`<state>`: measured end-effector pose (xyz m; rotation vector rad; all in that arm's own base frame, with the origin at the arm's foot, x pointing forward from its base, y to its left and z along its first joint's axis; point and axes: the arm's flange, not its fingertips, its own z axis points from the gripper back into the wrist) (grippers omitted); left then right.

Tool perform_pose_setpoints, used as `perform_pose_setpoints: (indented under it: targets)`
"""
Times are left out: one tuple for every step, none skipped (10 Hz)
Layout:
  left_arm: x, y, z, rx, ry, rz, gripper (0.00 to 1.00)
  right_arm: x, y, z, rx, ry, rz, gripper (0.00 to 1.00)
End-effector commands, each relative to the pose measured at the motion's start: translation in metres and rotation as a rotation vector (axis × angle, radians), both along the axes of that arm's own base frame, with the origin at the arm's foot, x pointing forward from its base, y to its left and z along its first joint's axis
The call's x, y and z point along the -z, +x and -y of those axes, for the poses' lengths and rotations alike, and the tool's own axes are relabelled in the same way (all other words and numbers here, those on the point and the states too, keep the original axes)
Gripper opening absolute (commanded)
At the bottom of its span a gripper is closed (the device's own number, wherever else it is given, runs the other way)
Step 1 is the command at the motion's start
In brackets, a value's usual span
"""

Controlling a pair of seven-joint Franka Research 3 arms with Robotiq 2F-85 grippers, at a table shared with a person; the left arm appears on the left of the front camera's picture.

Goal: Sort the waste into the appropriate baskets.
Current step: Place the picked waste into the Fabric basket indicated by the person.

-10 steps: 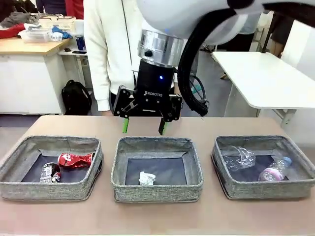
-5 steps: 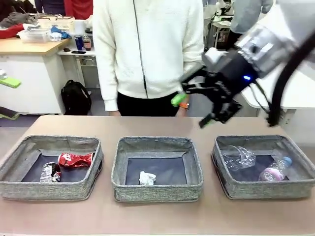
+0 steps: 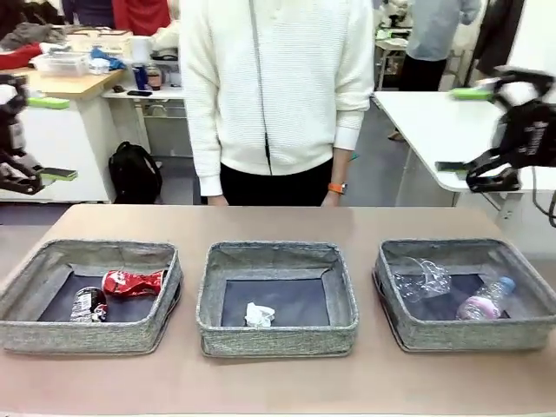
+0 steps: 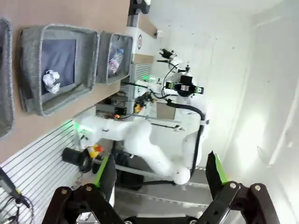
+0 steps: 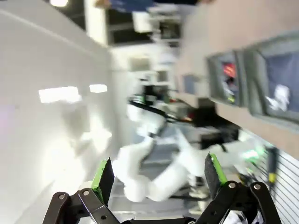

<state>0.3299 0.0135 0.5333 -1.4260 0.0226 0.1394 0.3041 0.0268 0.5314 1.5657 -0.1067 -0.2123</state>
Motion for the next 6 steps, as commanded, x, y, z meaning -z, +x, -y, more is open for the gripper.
perform_pose_setpoints:
  targets:
    - [0.005, -0.002, 0.012, 0.004, 0.0, -0.061, 1.0, 0.057, -0.039, -0.016, 0.022, 0.088, 0.069, 1.0]
    - [0.025, -0.003, 0.024, 0.026, 0.145, -0.093, 1.0, 0.059, -0.037, -0.024, 0.039, 0.035, 0.072, 1.0]
    - [0.004, 0.002, 0.003, -0.007, 0.0, -0.028, 1.0, 0.004, 0.007, 0.013, 0.032, 0.071, 0.021, 1.0]
    - [0.004, 0.002, 0.003, -0.007, 0.0, -0.028, 1.0, 0.004, 0.007, 0.013, 0.032, 0.071, 0.021, 1.0]
    - [0.004, 0.002, 0.003, -0.007, 0.0, -0.028, 1.0, 0.004, 0.007, 0.013, 0.032, 0.071, 0.021, 1.0]
    - [0.004, 0.002, 0.003, -0.007, 0.0, -0.028, 1.0, 0.004, 0.007, 0.013, 0.032, 0.071, 0.021, 1.0]
